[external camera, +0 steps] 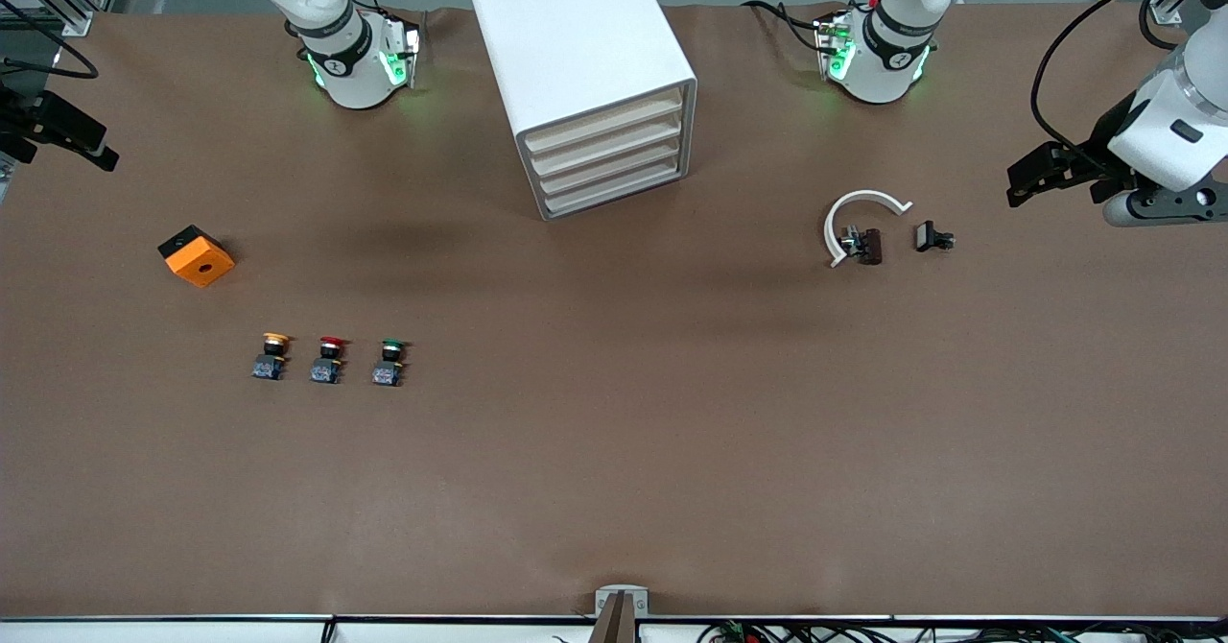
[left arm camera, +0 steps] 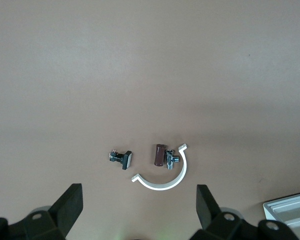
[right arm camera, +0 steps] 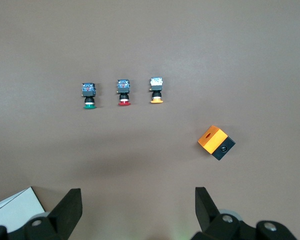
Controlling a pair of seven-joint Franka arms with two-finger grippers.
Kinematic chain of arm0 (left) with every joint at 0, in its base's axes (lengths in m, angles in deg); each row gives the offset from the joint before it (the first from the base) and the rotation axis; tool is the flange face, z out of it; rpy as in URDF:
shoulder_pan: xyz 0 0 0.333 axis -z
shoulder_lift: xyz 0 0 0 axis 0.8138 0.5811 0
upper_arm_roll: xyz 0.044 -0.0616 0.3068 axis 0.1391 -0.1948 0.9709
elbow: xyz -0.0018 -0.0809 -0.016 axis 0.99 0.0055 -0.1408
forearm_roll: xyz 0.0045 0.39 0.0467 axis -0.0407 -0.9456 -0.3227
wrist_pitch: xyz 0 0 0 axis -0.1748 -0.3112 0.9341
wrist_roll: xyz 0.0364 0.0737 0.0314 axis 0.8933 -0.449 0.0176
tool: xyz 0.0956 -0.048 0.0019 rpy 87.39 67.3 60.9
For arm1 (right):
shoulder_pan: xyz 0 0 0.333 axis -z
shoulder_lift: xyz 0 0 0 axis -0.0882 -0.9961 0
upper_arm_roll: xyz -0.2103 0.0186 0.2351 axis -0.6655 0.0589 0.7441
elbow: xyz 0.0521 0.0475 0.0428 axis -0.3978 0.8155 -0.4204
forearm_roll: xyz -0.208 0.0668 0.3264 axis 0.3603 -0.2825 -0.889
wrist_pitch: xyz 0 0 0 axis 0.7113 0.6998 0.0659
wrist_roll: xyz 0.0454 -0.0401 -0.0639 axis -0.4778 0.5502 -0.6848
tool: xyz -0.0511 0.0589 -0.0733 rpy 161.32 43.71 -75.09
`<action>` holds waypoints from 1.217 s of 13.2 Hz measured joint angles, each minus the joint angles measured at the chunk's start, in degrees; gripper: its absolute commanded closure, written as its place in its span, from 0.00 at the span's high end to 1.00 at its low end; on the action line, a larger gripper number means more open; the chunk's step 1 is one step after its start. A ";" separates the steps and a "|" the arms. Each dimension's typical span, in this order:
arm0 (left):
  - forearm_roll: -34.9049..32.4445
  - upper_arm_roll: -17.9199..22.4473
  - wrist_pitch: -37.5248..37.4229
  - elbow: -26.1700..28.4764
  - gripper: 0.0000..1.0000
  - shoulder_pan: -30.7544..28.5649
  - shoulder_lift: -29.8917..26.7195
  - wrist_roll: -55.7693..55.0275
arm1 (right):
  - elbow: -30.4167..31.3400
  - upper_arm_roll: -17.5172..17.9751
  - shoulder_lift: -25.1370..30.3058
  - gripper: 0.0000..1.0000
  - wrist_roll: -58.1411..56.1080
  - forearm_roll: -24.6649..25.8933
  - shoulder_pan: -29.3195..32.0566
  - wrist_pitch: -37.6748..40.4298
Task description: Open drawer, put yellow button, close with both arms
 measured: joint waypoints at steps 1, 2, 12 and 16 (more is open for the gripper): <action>0.00 0.00 0.00 0.00 1.00 0.00 0.00 0.03 | 0.00 0.00 0.01 1.00 0.03 0.00 0.00 0.00; 0.00 0.00 0.00 0.00 1.00 0.00 0.00 0.07 | 0.00 0.01 0.01 1.00 0.05 -0.03 0.00 0.00; 0.00 0.03 -2.11 0.15 1.00 -0.52 0.35 0.08 | 0.00 0.08 0.01 1.00 0.11 -0.60 0.00 0.25; 1.01 -0.07 -1.98 0.82 1.00 -0.25 5.02 0.08 | 0.00 0.06 0.02 1.00 0.11 -0.57 0.00 0.25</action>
